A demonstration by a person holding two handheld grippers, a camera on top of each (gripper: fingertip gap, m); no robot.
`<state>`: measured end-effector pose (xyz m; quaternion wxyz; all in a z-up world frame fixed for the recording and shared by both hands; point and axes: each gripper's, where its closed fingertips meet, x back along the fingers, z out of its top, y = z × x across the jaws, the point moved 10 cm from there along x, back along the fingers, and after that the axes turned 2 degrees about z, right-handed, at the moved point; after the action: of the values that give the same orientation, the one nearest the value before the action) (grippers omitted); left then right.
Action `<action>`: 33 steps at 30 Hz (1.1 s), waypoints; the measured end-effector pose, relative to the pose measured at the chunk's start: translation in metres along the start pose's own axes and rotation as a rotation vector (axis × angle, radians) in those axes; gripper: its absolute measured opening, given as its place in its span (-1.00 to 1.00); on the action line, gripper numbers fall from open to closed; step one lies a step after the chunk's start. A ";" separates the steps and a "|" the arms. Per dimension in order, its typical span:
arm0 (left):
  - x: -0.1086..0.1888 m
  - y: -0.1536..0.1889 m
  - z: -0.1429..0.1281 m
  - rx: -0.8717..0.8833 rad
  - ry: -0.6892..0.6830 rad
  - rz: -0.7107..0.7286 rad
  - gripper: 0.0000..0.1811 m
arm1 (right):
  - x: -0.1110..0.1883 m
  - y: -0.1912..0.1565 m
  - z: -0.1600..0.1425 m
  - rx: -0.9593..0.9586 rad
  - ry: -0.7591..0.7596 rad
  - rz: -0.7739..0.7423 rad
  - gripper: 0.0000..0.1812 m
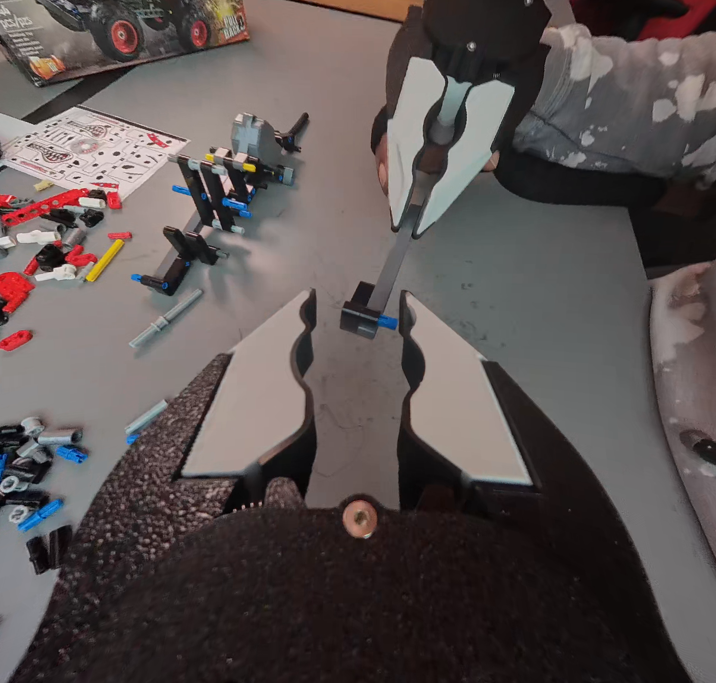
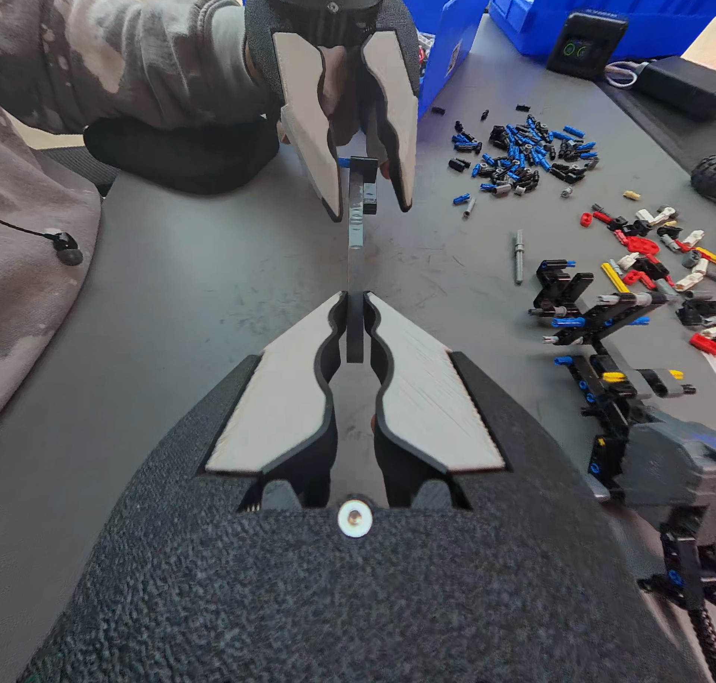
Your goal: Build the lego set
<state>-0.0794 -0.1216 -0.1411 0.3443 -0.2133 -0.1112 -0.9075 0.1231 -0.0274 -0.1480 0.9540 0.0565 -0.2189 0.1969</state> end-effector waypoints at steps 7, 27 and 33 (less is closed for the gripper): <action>-0.009 0.005 -0.009 -0.130 -0.134 0.062 -0.69 | -0.002 0.004 -0.004 -0.002 -0.024 -0.022 -0.91; -0.014 -0.010 -0.032 -0.123 -0.291 0.148 -0.69 | -0.006 0.136 0.001 0.119 -0.739 -0.093 -0.46; -0.009 -0.006 -0.036 -0.087 -0.301 0.058 -0.67 | 0.003 0.118 -0.006 0.095 -0.744 0.021 -0.50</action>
<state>-0.0885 -0.1242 -0.1772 0.3404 -0.3646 -0.1160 -0.8589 0.0808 0.0833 -0.1491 0.8035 0.1661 -0.5416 0.1828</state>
